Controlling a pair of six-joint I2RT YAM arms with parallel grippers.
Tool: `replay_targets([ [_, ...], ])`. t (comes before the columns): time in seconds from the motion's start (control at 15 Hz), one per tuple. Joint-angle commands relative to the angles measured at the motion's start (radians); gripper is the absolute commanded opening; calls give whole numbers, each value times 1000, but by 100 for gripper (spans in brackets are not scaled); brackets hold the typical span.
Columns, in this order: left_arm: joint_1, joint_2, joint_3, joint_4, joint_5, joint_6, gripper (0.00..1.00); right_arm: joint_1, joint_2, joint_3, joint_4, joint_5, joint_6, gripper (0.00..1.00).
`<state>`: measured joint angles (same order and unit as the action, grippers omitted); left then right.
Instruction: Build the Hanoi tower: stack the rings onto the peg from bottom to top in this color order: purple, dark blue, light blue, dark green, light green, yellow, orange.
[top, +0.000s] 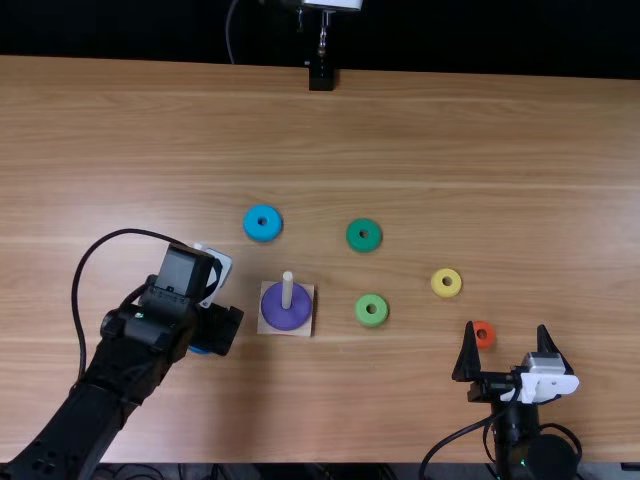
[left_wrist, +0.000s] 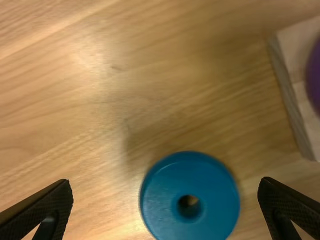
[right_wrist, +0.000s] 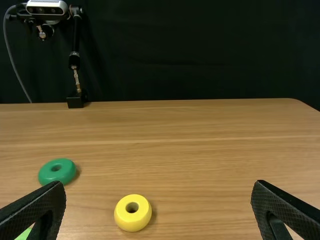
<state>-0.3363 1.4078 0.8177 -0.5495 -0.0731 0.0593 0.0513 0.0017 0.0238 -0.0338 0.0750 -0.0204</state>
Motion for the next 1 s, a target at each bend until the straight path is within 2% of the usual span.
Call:
replay_targets([
  [0.0,-17,17,-8,1,-1,14,100,-7,-2,-9,3,2,4,100],
  [0.2,-36,48,-9,-1,1,7,100,-7,-2,-9,3,2,4,100],
  [0.93,-30,105,-22,-16,1,5,100,-7,-2,-9,3,2,4,100],
])
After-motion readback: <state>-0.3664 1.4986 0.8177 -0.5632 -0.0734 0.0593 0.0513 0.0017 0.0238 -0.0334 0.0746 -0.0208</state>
